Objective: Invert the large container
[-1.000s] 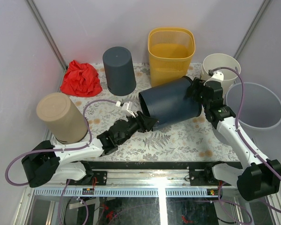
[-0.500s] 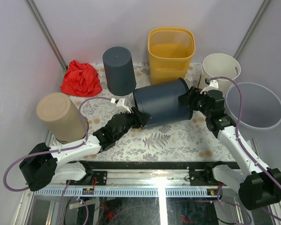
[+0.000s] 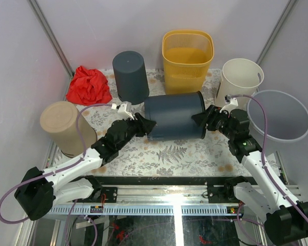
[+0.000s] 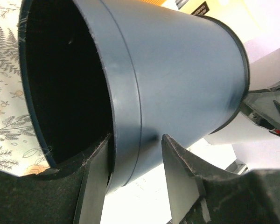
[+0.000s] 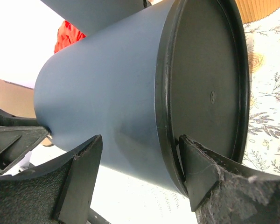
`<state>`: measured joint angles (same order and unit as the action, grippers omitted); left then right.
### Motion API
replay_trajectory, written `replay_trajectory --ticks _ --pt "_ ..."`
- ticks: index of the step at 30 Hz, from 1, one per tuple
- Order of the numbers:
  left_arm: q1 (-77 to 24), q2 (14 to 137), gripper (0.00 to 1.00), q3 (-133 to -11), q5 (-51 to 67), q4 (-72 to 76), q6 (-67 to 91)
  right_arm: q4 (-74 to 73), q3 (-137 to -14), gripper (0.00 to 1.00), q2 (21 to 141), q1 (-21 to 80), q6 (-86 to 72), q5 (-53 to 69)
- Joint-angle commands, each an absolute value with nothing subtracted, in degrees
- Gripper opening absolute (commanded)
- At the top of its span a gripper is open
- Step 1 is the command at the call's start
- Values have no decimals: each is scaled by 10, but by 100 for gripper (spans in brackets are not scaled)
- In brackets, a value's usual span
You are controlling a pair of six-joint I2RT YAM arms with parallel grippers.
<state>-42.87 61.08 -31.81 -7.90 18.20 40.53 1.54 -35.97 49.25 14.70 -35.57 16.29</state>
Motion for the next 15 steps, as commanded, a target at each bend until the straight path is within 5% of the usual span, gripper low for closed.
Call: replay_trajectory --ticks 1,15 --pt "-421 601 46 -332 -63 153 392 3 -386 73 484 154 -343 173" --pt "-420 583 46 -311 -81 144 414 25 -428 77 534 154 -283 115"
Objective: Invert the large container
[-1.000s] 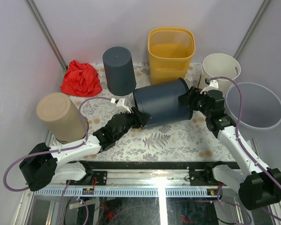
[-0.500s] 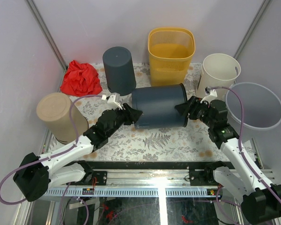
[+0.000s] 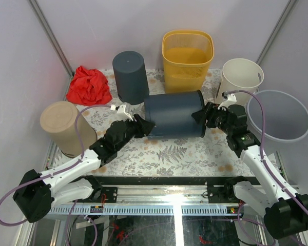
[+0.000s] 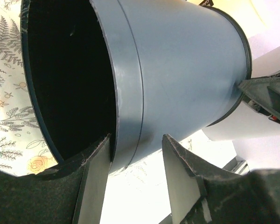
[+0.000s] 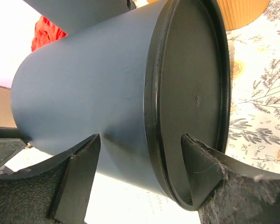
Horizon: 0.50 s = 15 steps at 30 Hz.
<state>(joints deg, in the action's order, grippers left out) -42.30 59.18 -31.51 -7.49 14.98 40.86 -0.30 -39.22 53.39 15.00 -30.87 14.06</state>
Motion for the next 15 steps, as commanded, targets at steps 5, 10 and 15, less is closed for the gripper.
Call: replay_trajectory --ticks 5,10,15 --pt "-420 594 46 -321 -88 138 414 38 -438 77 543 154 -281 116" --pt "-421 618 42 -331 -82 151 416 53 -446 75 570 154 -284 140" --pt "-422 643 41 -352 -81 156 410 54 -458 74 588 154 -283 146"
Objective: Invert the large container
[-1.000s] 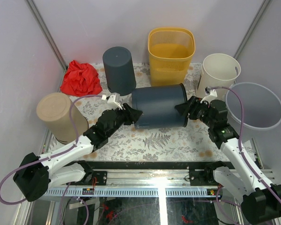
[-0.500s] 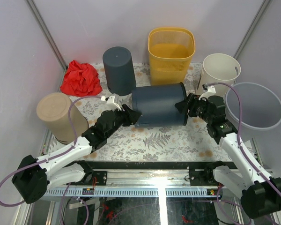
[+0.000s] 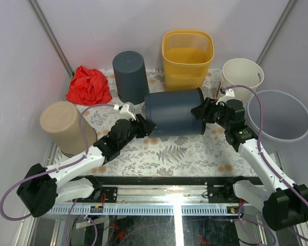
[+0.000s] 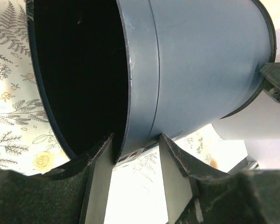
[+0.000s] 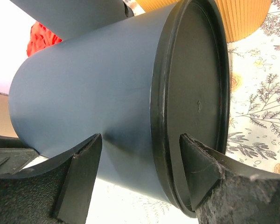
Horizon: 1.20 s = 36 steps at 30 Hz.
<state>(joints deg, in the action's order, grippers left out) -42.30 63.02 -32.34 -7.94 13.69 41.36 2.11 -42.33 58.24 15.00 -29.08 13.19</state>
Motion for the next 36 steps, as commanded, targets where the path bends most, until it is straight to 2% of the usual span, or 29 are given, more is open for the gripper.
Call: replay_trajectory --ticks 1,14,36 --pt "-422 646 40 -354 -81 158 410 54 -459 74 587 154 -283 147" --pt "-424 650 35 -355 -67 167 422 29 -505 63 571 179 -278 167" --pt "-425 634 39 -320 6 251 459 -49 -640 61 597 305 -243 100"
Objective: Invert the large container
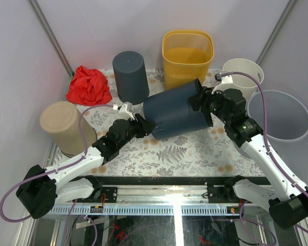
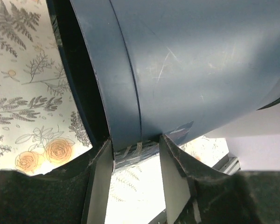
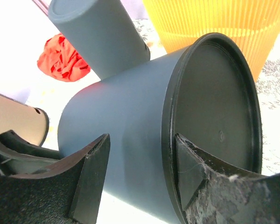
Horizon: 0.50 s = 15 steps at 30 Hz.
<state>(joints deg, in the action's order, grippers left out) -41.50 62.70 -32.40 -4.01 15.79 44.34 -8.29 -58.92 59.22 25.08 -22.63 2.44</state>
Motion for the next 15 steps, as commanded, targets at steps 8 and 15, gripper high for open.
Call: replay_trajectory --ticks 8,15 --pt "-425 632 40 -304 7 271 467 -76 -682 61 634 345 -228 74" --pt "-425 632 40 -295 0 277 468 -82 -700 61 665 387 -218 46"
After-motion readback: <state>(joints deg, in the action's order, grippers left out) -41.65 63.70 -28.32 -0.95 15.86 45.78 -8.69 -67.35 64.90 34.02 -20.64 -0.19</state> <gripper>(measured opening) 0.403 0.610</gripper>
